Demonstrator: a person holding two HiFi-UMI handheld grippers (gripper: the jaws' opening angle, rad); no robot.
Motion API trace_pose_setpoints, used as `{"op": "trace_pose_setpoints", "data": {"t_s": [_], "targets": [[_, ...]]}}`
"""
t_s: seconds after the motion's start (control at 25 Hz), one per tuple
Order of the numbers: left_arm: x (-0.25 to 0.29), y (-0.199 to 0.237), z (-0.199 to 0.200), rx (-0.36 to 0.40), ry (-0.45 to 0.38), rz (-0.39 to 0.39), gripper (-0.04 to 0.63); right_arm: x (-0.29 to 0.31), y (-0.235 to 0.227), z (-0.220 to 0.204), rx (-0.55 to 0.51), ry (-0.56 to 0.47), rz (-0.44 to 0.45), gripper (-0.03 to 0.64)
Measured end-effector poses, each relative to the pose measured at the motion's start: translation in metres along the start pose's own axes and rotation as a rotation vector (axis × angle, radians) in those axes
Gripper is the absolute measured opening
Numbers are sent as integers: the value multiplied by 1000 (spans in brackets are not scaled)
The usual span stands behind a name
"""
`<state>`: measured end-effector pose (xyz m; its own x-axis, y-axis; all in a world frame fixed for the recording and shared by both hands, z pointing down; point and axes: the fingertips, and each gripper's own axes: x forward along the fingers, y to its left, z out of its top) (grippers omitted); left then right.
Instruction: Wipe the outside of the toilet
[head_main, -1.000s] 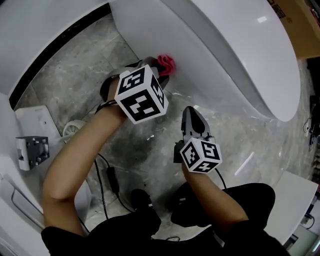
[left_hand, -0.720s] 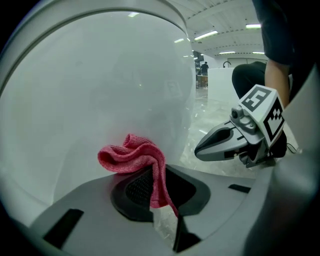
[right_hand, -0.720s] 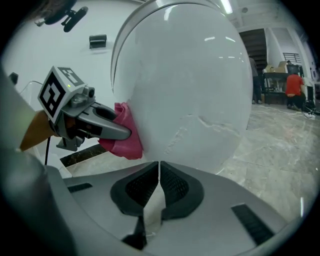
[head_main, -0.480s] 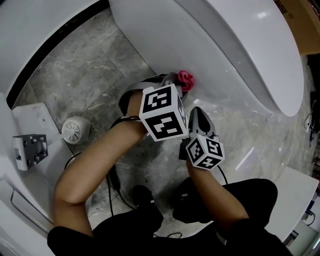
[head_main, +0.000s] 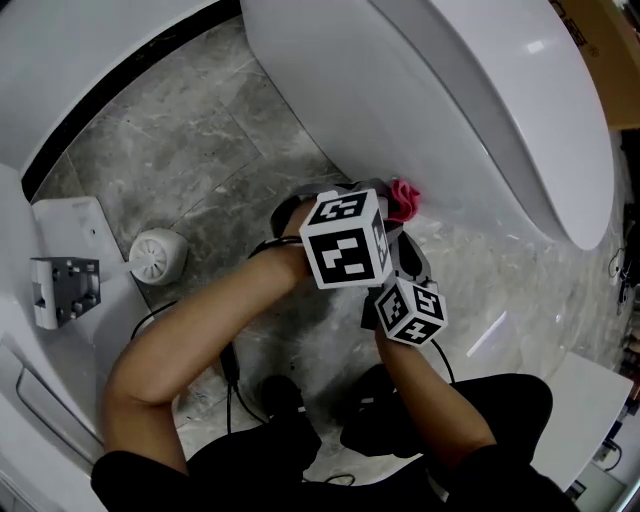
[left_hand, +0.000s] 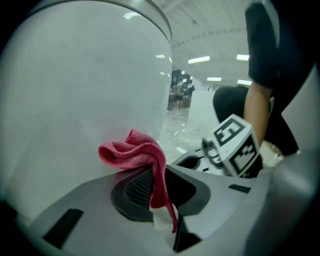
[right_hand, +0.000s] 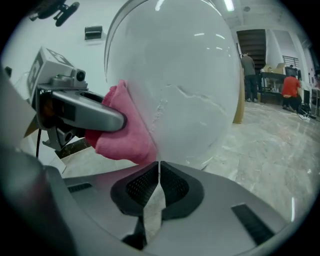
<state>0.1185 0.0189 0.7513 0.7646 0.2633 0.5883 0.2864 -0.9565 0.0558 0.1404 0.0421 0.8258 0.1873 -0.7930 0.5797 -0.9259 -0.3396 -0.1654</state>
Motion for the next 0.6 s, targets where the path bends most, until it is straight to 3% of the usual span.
{"op": "trace_pose_setpoints", "data": {"t_s": [0.12, 0.16, 0.24, 0.32, 0.36, 0.52, 0.6], "targets": [[-22, -8, -15, -4, -132, -235, 69, 9, 8, -5, -12, 5, 25, 38], [-32, -3, -27, 14, -158, -267, 69, 11, 14, -6, -12, 6, 39, 38], [-56, 21, -50, 13, -233, -247, 69, 14, 26, -9, -26, 6, 74, 38], [-84, 64, -73, -45, -288, -114, 69, 18, 41, -9, -60, 1, 120, 38], [-97, 89, -87, -70, -275, -19, 69, 22, 51, -8, -81, -4, 148, 38], [-153, 188, -143, -114, -85, 373, 69, 45, 96, 9, -130, -62, 243, 38], [-175, 228, -162, -160, -16, 515, 69, 58, 115, 27, -118, -95, 267, 38]]}}
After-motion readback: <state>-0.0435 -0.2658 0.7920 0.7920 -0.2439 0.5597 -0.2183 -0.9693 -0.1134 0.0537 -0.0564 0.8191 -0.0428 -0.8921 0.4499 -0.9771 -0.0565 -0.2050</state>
